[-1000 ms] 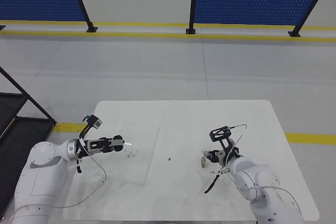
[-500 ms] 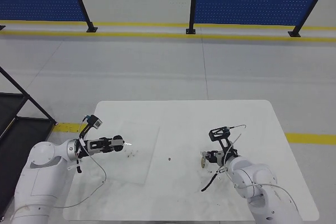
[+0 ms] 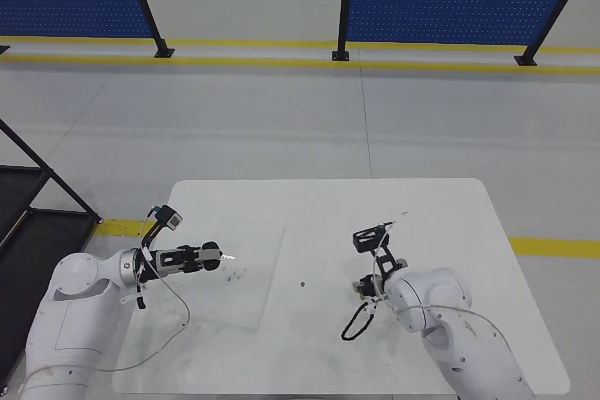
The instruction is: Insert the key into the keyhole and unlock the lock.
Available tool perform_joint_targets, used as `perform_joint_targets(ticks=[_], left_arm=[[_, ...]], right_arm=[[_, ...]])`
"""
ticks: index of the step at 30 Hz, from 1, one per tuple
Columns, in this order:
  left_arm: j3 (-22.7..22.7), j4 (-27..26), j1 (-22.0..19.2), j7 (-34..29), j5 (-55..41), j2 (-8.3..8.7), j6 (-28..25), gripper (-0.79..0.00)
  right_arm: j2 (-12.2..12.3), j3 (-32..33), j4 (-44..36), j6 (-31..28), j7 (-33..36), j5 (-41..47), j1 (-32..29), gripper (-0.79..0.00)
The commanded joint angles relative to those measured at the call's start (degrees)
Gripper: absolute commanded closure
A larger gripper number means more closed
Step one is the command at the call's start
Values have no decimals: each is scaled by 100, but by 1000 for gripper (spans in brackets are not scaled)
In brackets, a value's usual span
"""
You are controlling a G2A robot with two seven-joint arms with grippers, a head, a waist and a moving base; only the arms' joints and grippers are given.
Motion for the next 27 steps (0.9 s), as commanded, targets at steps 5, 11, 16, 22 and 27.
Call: perform_joint_targets(ticks=[5,11,16,22,27], left_arm=[[0,0,0,0,0,0,0,0],[0,0,0,0,0,0,0,0],[0,0,0,0,0,0,0,0],[0,0,0,0,0,0,0,0],[0,0,0,0,0,0,0,0]], right_arm=[[-153,-303,398,84,198,-65,337,-785],[-311,-441,692,30,253,-107,417,-785],[-435,-434,1003,32,251,20,445,-785],[-550,-440,1225,43,240,59,443,-785],[-630,-426,1410,46,236,51,488,-554]])
